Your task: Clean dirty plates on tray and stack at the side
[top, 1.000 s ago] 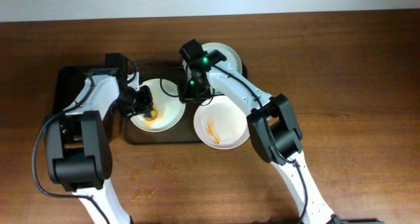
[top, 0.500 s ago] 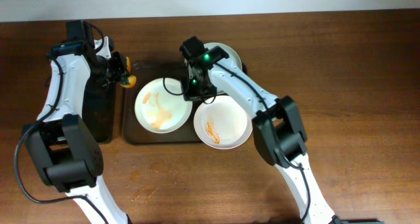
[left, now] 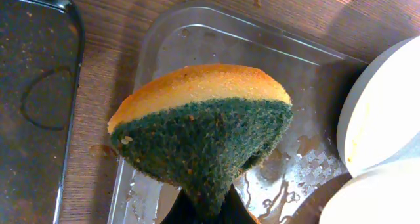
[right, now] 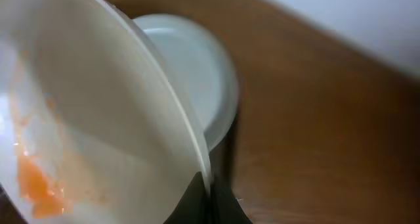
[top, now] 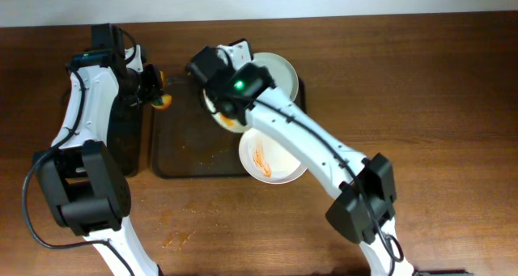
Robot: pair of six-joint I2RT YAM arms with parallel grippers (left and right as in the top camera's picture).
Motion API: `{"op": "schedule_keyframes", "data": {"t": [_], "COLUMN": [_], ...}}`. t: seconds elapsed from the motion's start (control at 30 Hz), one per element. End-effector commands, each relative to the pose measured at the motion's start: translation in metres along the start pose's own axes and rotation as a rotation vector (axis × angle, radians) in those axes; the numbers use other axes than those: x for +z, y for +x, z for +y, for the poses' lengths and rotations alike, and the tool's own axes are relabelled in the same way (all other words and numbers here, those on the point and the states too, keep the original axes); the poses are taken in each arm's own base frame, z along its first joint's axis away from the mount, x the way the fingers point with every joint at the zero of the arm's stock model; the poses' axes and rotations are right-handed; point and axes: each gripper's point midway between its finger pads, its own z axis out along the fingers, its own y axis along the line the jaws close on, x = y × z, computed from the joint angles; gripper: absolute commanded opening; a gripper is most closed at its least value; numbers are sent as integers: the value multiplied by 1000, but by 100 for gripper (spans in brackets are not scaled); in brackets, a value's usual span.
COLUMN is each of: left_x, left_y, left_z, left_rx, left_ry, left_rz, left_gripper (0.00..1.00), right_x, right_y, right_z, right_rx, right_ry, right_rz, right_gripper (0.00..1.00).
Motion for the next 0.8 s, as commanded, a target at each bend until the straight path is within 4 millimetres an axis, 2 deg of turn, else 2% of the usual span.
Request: {"op": "schedule_keyframes", "data": {"t": [0.0,0.17,0.5,0.6,0.7,0.77], "left_x": [-4,-3,-3,-3,-3,-2], "left_y": [-3,-4,-3,-3,-3,-2], "left_z": [0,0,0,0,-3,-4], "left_rx": [18,19,19,19,25,28], "left_ry": [-6,-6,-5,-5,-4,-3], "left_rz": [-12,-13,-12,-12,-11,-9], "left_gripper": [1,1,1,1,1,1], "right_x": [-36,-59,-78,-74,-57,-43], "right_y": [-27,-35,-45,-43,-34,-27], "right_z": [-37,-38,-23,-16,-6,-6], "right_rx": [25,25,80,76,56,62], "right_ry": [266,356,343,296,187,90], "right_rz": [-180,-269,-351,-331,-250,-171], "right_gripper": [4,4,4,4,4,4]}}
